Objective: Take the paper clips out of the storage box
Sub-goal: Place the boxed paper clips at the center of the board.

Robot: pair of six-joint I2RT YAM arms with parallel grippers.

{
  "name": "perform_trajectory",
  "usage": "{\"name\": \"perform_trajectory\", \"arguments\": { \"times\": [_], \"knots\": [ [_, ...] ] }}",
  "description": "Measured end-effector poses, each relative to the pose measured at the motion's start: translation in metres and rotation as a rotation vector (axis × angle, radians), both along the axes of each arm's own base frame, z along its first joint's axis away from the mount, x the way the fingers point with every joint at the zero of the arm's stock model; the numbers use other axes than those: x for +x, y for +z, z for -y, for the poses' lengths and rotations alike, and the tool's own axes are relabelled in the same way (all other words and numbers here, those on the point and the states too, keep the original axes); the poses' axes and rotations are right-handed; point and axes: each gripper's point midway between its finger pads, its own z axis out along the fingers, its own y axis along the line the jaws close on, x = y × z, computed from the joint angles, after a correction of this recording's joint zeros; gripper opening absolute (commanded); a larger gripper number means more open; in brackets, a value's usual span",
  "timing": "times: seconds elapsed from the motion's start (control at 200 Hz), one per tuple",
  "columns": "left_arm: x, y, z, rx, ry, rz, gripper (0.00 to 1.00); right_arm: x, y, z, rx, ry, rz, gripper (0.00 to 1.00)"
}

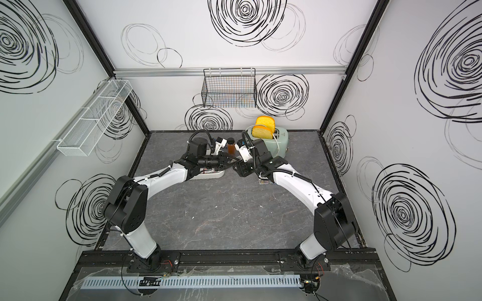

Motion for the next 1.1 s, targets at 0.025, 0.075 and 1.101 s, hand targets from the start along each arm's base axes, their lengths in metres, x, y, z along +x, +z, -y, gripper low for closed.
{"name": "perform_trajectory", "arguments": {
  "times": [0.025,0.075,1.101],
  "knots": [
    [0.0,0.0,0.0,0.0,-0.001,0.0,0.39,0.0,0.0,0.0,0.0,-0.001,0.0,0.28],
    [-0.001,0.0,0.0,-0.001,-0.002,-0.003,0.52,0.0,-0.001,0.0,-0.002,-0.004,0.001,0.25],
    [0.011,0.009,-0.034,0.091,0.083,0.088,0.99,-0.056,-0.135,0.141,-0.245,-0.461,-0.507,0.11]
  ]
}}
